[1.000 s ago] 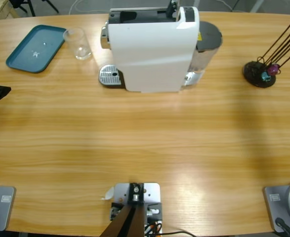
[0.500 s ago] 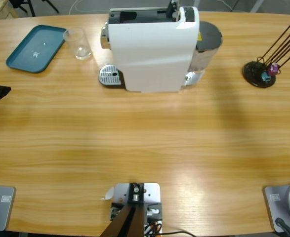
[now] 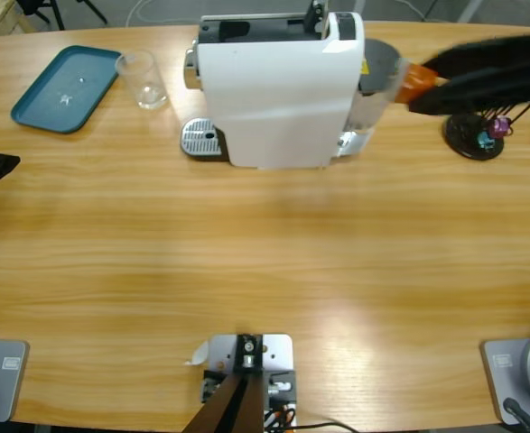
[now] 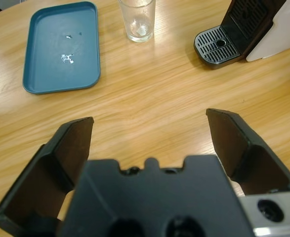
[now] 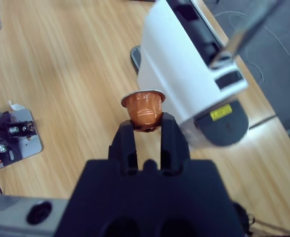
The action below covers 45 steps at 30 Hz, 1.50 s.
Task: Pour coffee
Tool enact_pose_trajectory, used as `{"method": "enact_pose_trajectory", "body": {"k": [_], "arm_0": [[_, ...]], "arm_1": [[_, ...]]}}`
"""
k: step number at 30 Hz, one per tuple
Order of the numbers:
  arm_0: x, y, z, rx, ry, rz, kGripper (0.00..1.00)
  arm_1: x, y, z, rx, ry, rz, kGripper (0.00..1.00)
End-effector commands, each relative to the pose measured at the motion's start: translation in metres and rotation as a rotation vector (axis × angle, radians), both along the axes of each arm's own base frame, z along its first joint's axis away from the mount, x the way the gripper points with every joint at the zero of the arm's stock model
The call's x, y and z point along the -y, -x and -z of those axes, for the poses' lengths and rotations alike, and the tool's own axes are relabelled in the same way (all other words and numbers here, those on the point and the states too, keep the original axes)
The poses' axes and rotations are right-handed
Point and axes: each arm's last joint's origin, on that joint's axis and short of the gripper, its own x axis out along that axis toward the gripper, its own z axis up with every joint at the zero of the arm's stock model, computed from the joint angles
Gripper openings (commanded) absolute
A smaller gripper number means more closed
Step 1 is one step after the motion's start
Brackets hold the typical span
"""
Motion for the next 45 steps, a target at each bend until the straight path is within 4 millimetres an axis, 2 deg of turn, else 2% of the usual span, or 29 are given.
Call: {"method": "enact_pose_trajectory", "body": {"k": [1,9,16,21,25,34,45], "arm_0": [[-0.009,0.012,0.012,0.028,0.027,0.026,0.996],[-0.006,0.01,0.013,0.011,0.021,0.053,0.996],[-0.005,0.009,0.013,0.009,0.019,0.054,0.992],[-0.005,0.009,0.013,0.01,0.018,0.052,0.991],[-0.005,0.009,0.013,0.01,0.017,0.051,0.991],[-0.006,0.01,0.013,0.015,0.019,0.047,0.991],[-0.008,0.011,0.012,0.022,0.028,0.044,0.991]], "arm_1": [[-0.071,-0.055,-0.003,-0.033,0.09,-0.162,0.0],[-0.126,-0.105,-0.003,-0.042,0.157,-0.236,0.0],[-0.147,-0.125,0.013,-0.059,0.19,-0.253,0.0],[-0.161,-0.143,0.009,-0.016,0.186,-0.252,0.0],[-0.162,-0.156,0.004,-0.003,0.182,-0.231,0.0],[-0.135,-0.177,0.001,-0.008,0.186,-0.15,0.0],[-0.146,-0.186,0.022,-0.049,0.215,-0.169,0.0]]}}
